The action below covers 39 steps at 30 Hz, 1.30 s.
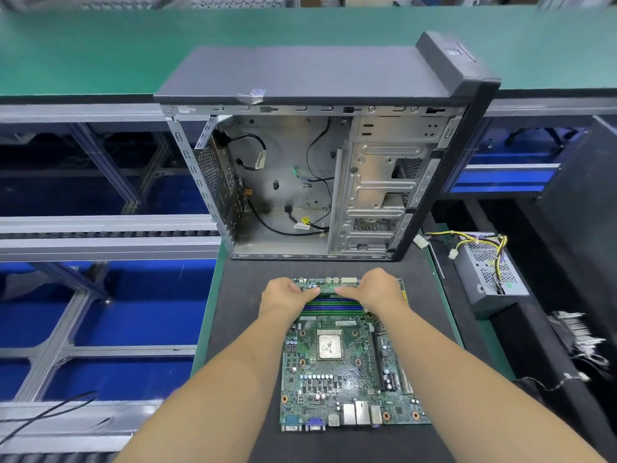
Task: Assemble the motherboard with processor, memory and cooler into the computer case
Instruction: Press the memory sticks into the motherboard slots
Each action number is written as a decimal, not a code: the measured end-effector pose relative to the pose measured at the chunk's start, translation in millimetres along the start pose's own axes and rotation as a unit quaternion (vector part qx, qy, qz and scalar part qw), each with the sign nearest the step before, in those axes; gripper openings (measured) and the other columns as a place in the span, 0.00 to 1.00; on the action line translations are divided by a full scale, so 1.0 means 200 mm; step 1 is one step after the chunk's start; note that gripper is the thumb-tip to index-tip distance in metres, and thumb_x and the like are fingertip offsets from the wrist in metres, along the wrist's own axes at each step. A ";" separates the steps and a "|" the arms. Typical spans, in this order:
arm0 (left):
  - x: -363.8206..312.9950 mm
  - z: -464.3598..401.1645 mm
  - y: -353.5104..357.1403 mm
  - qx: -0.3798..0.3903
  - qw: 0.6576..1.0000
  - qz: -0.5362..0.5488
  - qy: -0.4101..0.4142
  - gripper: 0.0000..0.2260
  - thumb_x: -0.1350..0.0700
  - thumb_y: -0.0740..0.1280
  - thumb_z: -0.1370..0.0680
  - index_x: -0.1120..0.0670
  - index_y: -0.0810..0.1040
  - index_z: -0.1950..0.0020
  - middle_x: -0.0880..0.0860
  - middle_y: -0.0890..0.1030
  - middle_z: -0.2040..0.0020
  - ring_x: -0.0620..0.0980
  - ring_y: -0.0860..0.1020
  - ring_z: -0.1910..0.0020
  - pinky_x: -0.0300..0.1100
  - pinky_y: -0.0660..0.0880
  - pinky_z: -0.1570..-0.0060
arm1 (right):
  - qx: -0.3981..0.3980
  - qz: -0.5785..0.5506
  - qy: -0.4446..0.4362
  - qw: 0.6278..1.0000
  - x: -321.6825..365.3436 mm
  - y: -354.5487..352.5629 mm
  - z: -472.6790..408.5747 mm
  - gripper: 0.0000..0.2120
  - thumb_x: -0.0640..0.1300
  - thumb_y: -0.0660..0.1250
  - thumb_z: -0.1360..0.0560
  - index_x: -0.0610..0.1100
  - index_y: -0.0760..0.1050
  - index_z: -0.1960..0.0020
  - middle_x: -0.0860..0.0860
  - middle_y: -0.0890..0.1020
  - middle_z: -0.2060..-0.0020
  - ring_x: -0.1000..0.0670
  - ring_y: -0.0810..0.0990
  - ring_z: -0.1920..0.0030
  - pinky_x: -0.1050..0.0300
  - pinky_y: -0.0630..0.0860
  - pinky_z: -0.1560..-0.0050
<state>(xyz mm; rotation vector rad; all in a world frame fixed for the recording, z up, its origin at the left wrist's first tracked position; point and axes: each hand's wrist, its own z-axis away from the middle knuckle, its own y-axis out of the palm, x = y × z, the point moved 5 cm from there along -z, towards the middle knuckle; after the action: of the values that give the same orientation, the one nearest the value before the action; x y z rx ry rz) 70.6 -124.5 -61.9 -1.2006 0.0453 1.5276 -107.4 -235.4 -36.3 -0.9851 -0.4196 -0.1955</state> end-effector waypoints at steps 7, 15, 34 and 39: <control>-0.10 0.01 0.03 0.052 0.994 -0.066 -0.065 0.23 0.41 0.79 0.33 0.57 0.75 0.55 0.52 0.80 0.57 0.52 0.78 0.58 0.43 0.73 0.59 | 0.057 0.076 0.026 0.995 0.09 -0.02 -0.06 0.32 0.67 0.77 0.34 0.41 0.66 0.62 0.46 0.77 0.62 0.46 0.77 0.65 0.56 0.71 0.66; -0.13 -0.02 0.05 0.069 0.986 -0.078 -0.128 0.33 0.45 0.82 0.36 0.60 0.74 0.40 0.57 0.80 0.43 0.58 0.78 0.50 0.52 0.80 0.47 | 0.082 0.126 0.047 0.988 0.11 0.02 -0.13 0.35 0.69 0.77 0.36 0.38 0.68 0.58 0.47 0.76 0.60 0.43 0.80 0.51 0.53 0.75 0.56; -0.09 -0.03 0.02 0.054 0.991 -0.115 -0.051 0.25 0.37 0.79 0.35 0.56 0.76 0.58 0.52 0.80 0.61 0.50 0.79 0.63 0.41 0.75 0.65 | 0.050 0.075 0.023 0.996 0.06 0.00 -0.10 0.34 0.69 0.77 0.36 0.39 0.71 0.60 0.46 0.77 0.62 0.49 0.76 0.66 0.57 0.69 0.69; 0.02 0.01 -0.05 0.020 0.993 -0.078 0.080 0.23 0.41 0.79 0.33 0.51 0.80 0.45 0.46 0.79 0.54 0.43 0.78 0.59 0.37 0.75 0.62 | 0.001 -0.023 -0.036 0.999 -0.09 0.01 -0.02 0.23 0.55 0.79 0.31 0.39 0.82 0.45 0.46 0.84 0.53 0.49 0.80 0.58 0.58 0.75 0.57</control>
<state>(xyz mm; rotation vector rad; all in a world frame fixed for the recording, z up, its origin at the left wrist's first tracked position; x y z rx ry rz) 78.2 -116.8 -59.2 -1.2633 0.0857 1.2865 -122.9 -237.9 -47.3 -0.9830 -0.5089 -0.2021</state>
